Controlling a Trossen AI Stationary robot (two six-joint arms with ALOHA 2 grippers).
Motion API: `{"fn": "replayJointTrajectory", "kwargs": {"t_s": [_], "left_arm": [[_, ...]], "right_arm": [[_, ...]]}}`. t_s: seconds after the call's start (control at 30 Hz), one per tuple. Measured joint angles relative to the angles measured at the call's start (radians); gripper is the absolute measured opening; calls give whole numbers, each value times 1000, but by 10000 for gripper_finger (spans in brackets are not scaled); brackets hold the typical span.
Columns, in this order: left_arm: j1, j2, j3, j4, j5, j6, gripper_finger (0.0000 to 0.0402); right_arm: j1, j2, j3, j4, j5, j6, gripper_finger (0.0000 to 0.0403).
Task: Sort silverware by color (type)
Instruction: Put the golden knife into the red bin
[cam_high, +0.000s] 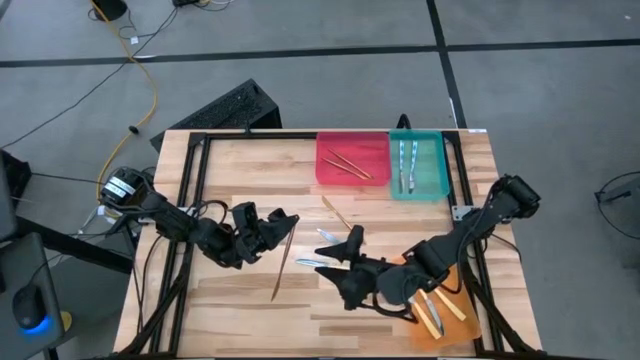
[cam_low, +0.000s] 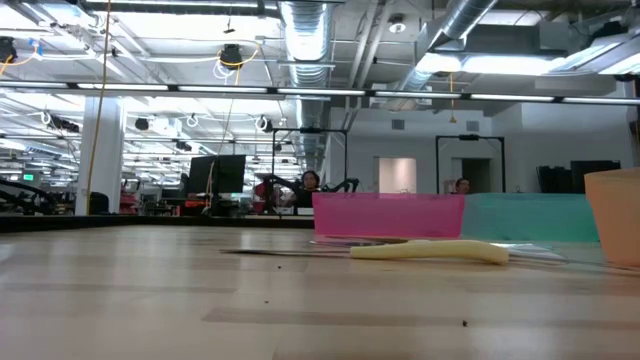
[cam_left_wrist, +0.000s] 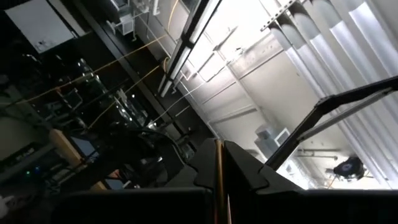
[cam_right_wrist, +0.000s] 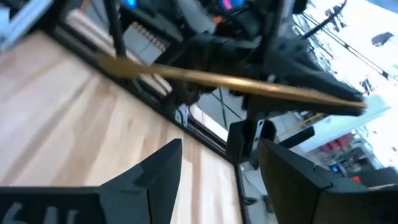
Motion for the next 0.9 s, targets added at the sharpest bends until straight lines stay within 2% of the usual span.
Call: {"fn": "replayJointTrajectory", "kwargs": {"t_s": [0.1,0.23,0.3,0.47,0.57,0.67,0.9], "left_arm": [[0,0,0,0,1,-66,0],[8,0,0,-8,-7,-101,0],[9,0,0,-32,-8,-81,0],[17,0,0,-65,35,72,0],[27,0,0,-64,75,127,0],[41,0,0,-46,118,162,0],[59,0,0,-47,216,247,0]], "right_arm": [[7,-2,0,10,-6,-29,234],[31,-1,0,9,43,-243,234],[35,-1,0,15,48,-264,234],[1,-9,0,78,-9,94,234],[-28,-23,0,156,-17,433,234],[-54,-25,2,145,-43,737,234],[-114,19,-2,117,-263,953,234]]}}
